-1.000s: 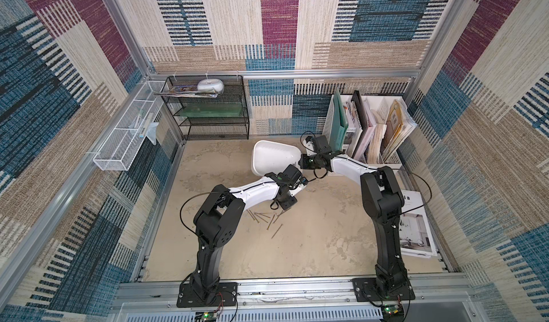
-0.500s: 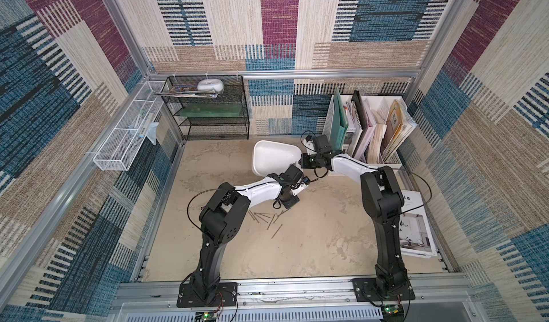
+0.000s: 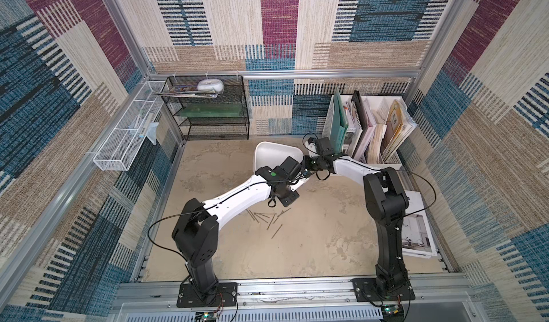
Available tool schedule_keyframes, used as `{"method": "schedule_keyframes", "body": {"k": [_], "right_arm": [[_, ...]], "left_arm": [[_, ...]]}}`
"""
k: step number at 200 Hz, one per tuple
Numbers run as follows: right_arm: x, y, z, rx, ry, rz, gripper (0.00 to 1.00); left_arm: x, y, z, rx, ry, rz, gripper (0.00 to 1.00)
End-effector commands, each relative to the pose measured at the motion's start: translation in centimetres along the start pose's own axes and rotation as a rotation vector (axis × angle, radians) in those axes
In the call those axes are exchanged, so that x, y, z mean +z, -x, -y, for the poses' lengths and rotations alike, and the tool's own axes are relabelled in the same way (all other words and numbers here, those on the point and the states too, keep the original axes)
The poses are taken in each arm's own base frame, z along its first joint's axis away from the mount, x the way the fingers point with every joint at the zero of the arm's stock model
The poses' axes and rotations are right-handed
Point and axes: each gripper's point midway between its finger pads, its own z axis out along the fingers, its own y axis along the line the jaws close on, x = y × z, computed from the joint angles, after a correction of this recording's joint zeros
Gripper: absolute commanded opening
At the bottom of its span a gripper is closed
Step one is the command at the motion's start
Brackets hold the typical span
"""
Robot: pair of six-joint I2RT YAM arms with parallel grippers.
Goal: Put the nails on the desktop into the storage box
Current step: Pick up the nail from the center of the board, then place the nail in the storage box.
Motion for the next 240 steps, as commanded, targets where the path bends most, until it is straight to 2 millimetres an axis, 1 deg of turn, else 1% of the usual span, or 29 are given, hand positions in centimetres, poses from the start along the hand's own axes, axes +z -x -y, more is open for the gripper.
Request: {"method": "schedule_keyframes", "body": {"k": [1, 7, 22, 38, 60, 70, 84, 97, 109, 134, 157, 203, 218, 233, 240], "right_arm": [[-0.4, -1.8, 0.8, 0.013, -0.042, -0.053, 0.0], [-0.5, -2.1, 0.6, 0.019, -0.04, -0.06, 0.0], [-0.7, -2.9, 0.2, 0.044, -0.037, -0.089, 0.0], [-0.9, -3.9, -0.5, 0.071, -0.029, -0.121, 0.0], [-1.6, -5.0, -1.6, 0.081, -0.034, -0.143, 0.0], [-2.0, -5.4, -1.8, 0.095, -0.037, -0.149, 0.0], [-2.5, -5.9, -2.0, 0.129, -0.038, -0.159, 0.0], [-2.9, -6.5, -2.2, 0.145, -0.043, -0.165, 0.0], [-3.1, -7.0, -2.5, 0.155, -0.049, -0.167, 0.0], [-3.4, -7.7, -3.0, 0.176, -0.038, -0.157, 0.0], [-3.2, -8.4, -3.0, 0.176, -0.037, -0.169, 0.0], [-3.1, -8.4, -3.0, 0.178, -0.034, -0.163, 0.0], [-3.2, -8.3, -3.0, 0.173, -0.038, -0.161, 0.0], [-3.3, -8.3, -2.9, 0.172, -0.043, -0.159, 0.0], [-3.3, -8.2, -2.9, 0.172, -0.041, -0.159, 0.0]], "left_arm": [[-2.7, -0.3, -1.1, -0.069, 0.027, -0.014, 0.0], [-3.2, 0.2, -1.7, -0.095, 0.037, -0.002, 0.0], [-3.6, 1.1, -3.2, -0.14, 0.068, 0.003, 0.0], [-3.0, 2.0, -5.1, -0.178, 0.13, -0.014, 0.0], [-0.9, 2.6, -7.1, -0.236, 0.175, -0.058, 0.0], [0.3, 2.5, -8.0, -0.269, 0.197, -0.091, 0.0], [2.1, 1.5, -9.5, -0.337, 0.228, -0.157, 0.0], [3.1, 0.6, -10.7, -0.414, 0.241, -0.196, 0.0], [3.9, 0.0, -11.3, -0.474, 0.244, -0.214, 0.0], [5.6, -1.1, -11.5, -0.521, 0.265, -0.257, 0.0], [6.3, -1.8, -11.6, -0.552, 0.287, -0.278, 0.0], [8.0, -4.0, -11.3, -0.628, 0.319, -0.318, 0.0], [7.9, -4.4, -11.2, -0.646, 0.324, -0.318, 0.0], [7.5, -4.4, -10.9, -0.67, 0.315, -0.298, 0.0], [7.1, -4.3, -10.8, -0.682, 0.312, -0.285, 0.07]]}}
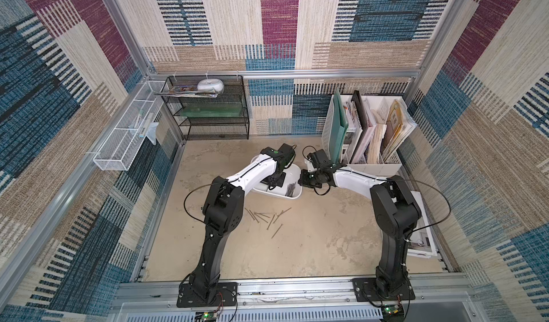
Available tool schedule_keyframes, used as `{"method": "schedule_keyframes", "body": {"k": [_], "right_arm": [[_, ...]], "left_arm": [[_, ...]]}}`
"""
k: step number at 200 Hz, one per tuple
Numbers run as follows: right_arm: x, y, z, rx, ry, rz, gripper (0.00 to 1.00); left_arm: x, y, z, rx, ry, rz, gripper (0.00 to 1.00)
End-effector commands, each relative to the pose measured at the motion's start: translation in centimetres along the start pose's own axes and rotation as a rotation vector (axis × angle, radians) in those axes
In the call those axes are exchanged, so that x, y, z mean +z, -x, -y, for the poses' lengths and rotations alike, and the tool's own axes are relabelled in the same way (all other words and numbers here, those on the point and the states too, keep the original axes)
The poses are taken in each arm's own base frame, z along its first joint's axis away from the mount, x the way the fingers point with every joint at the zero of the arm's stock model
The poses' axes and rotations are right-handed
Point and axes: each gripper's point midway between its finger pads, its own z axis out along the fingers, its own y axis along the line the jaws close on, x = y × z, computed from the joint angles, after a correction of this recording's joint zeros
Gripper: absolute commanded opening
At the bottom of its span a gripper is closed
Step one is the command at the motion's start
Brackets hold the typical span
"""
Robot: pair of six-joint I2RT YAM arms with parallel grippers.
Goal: Put the nails on the desktop into the storage box
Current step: Place the nail in the storage box.
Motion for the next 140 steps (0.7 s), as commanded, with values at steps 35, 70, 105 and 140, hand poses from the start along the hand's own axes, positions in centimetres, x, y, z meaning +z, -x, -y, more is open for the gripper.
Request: {"method": "schedule_keyframes", "body": {"k": [35, 70, 105, 140], "right_arm": [[0.0, -0.3, 0.7, -0.004, -0.032, -0.003, 0.0], [0.0, -0.1, 1.0, -0.011, -0.045, -0.003, 0.0], [0.3, 0.4, 1.9, -0.014, -0.07, -0.006, 0.0], [-0.1, 2.9, 4.1, -0.004, -0.112, 0.014, 0.0]], "left_arm": [[-6.0, 1.1, -2.0, -0.132, -0.018, 0.156, 0.36], [-12.5, -0.2, -1.8, -0.072, -0.131, 0.287, 0.38], [-11.9, -7.1, 2.7, 0.198, -0.368, 0.311, 0.38], [-9.7, -12.3, 6.5, 0.346, -0.484, 0.284, 0.4]]}}
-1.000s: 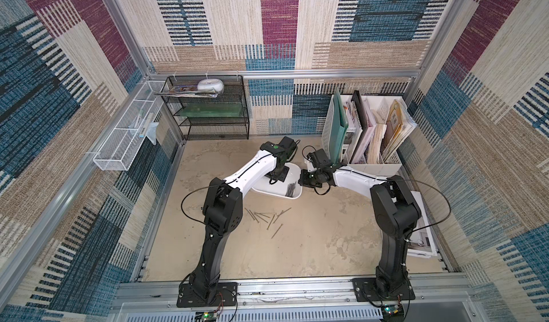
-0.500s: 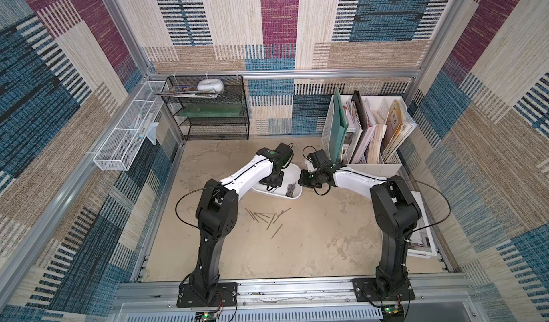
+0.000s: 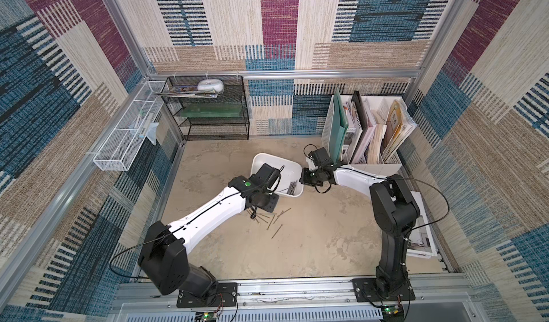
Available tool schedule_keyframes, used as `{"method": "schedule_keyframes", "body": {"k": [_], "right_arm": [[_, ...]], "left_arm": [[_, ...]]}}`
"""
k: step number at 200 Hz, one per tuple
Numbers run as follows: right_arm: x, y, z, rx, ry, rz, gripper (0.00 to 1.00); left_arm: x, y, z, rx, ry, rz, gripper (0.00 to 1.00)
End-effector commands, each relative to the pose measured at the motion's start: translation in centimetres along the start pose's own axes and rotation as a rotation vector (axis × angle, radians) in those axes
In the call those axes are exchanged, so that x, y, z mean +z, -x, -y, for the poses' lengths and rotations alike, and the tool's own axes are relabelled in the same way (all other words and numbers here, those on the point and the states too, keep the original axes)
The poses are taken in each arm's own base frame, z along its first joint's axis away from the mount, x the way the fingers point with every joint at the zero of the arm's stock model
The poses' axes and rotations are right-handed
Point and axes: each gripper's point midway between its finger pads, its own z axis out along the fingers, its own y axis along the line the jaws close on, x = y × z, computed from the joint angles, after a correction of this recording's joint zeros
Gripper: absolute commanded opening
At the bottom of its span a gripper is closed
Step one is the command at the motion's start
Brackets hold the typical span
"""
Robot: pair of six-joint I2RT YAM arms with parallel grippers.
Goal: Put the nails on the desktop into the storage box
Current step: Place the nail in the storage box, then pick up the nail from the center of the board.
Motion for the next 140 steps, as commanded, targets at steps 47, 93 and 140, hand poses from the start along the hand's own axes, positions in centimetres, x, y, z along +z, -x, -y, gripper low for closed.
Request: {"method": "schedule_keyframes", "body": {"k": [47, 93, 140], "right_arm": [[-0.3, 3.1, 3.7, -0.032, -0.115, 0.005, 0.0], [-0.2, 3.1, 4.2, -0.032, -0.113, 0.01, 0.0], [-0.4, 3.8, 4.9, -0.027, -0.11, 0.015, 0.0]], "left_arm": [[5.4, 0.5, 4.5, 0.228, -0.088, -0.041, 0.41], [8.8, 1.9, 4.3, 0.267, -0.037, -0.08, 0.41], [11.8, 2.7, 4.2, 0.321, -0.007, -0.122, 0.4]]}}
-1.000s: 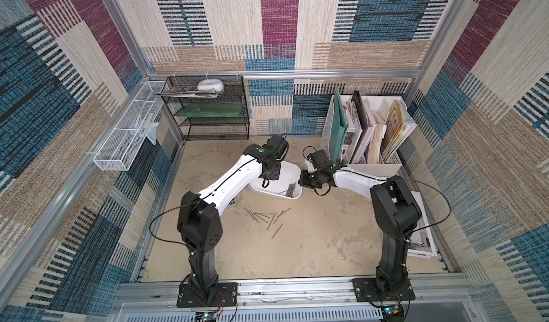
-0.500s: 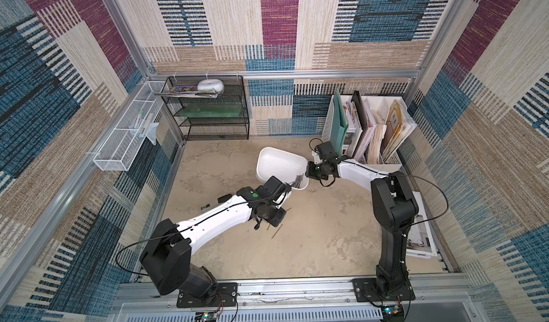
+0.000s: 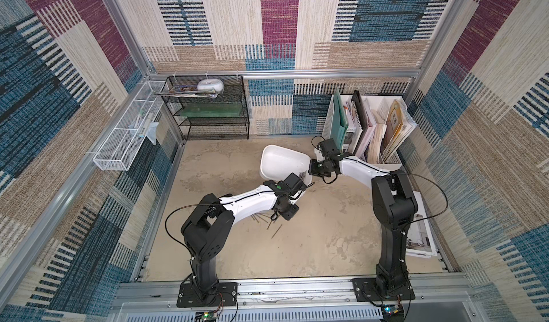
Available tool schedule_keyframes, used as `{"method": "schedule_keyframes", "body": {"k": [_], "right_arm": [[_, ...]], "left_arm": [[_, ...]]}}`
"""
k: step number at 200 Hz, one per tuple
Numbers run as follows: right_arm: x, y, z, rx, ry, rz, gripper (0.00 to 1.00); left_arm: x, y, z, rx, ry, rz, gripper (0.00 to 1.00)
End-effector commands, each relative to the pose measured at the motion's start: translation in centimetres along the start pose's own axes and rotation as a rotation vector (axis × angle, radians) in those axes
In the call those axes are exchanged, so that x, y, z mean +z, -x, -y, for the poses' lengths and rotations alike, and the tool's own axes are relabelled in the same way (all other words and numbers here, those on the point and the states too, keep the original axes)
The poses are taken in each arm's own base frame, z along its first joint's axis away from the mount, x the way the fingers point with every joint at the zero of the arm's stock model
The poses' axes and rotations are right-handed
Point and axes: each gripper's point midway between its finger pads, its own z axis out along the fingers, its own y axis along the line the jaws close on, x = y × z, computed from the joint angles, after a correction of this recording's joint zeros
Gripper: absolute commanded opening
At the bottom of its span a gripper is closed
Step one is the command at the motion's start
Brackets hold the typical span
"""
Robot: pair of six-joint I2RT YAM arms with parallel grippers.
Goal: Put the nails on the desktop into the storage box
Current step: Pick up the nail from the center of the board.
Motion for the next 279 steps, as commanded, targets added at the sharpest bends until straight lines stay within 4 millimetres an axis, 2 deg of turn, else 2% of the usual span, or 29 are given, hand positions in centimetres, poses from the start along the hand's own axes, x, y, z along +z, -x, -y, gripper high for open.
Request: {"method": "schedule_keyframes", "body": {"k": [1, 33, 65, 118, 164, 193, 226, 260, 279], "right_arm": [[0.2, -0.4, 1.1, -0.021, -0.04, -0.021, 0.0], [0.1, -0.1, 1.2, -0.024, -0.039, -0.018, 0.0], [0.0, -0.1, 1.2, -0.027, -0.037, -0.016, 0.0], [0.1, -0.4, 1.4, -0.025, -0.04, -0.021, 0.0], [0.0, -0.6, 1.5, -0.022, -0.035, -0.024, 0.0], [0.0, -0.7, 1.4, -0.02, -0.033, -0.023, 0.0], [0.0, -0.6, 1.4, -0.018, -0.032, -0.021, 0.0], [0.0, -0.7, 1.2, -0.014, -0.025, -0.024, 0.0], [0.0, -0.8, 1.2, -0.01, -0.02, -0.027, 0.0]], "left_arm": [[1.2, 0.2, -0.5, 0.045, 0.026, -0.022, 0.4], [3.4, -0.7, -1.2, 0.066, 0.056, -0.088, 0.37], [4.7, -1.2, -1.2, 0.077, 0.045, -0.117, 0.18], [5.0, -1.0, -1.1, 0.093, 0.034, -0.129, 0.0], [4.5, -0.8, -1.0, 0.096, 0.027, -0.131, 0.0], [2.0, 0.9, -1.3, 0.081, 0.043, -0.087, 0.0], [-3.2, 3.0, -1.2, 0.062, 0.056, -0.018, 0.0], [-7.7, 3.3, -0.9, 0.033, 0.045, 0.011, 0.0], [-10.0, 4.1, -1.7, 0.003, 0.071, 0.049, 0.0]]}}
